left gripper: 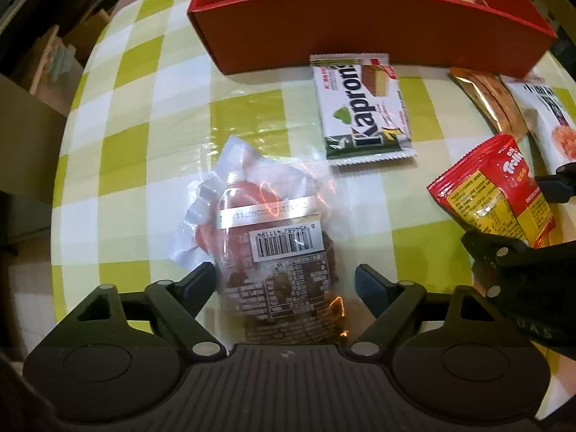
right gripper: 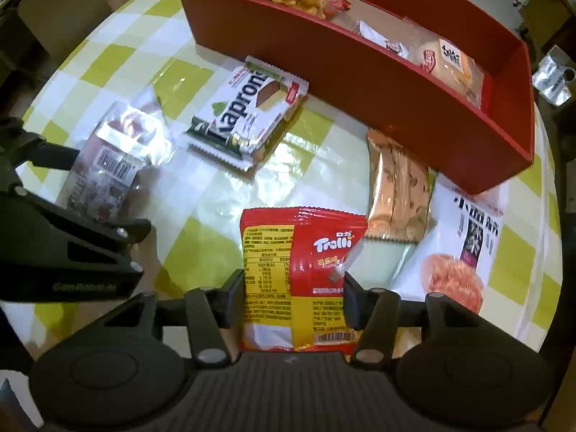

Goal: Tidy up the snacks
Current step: 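Lift the jerky bag and Trolli packet and carry them over the red box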

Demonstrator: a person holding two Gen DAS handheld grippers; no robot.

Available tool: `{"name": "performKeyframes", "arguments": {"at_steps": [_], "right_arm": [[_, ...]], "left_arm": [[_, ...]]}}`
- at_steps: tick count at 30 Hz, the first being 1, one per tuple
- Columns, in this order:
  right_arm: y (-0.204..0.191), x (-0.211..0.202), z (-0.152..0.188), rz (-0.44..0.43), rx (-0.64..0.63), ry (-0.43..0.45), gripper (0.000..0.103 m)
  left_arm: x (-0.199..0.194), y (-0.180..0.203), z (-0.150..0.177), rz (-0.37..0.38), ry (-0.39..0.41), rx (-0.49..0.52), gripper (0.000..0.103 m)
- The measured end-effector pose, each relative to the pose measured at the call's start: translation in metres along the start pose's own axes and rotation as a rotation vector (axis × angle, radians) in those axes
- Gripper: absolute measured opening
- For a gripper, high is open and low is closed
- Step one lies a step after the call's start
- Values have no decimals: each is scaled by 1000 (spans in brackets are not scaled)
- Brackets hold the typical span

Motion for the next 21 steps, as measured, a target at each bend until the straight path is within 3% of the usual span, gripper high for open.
{"name": "performKeyframes", "arguments": {"at_steps": [11,21], "right_arm": [[12,-50,8,-43,72,119,60],[24,-78,-4,-41,119,207,60]], "left_arm": [[-31,6,-5,44,73,-8,82],[-65,12,-25,59,176,-20,82]]}}
Point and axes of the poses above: each gripper's, at about its wrist camera, not at the fingertips, and x roughly the way its jaws point, y to its right, z to its underside, the point moved 5 cm from there along x, roughly the way its jaws point, and after that the axes turned 1 degree about x, right-handed, at the moved point
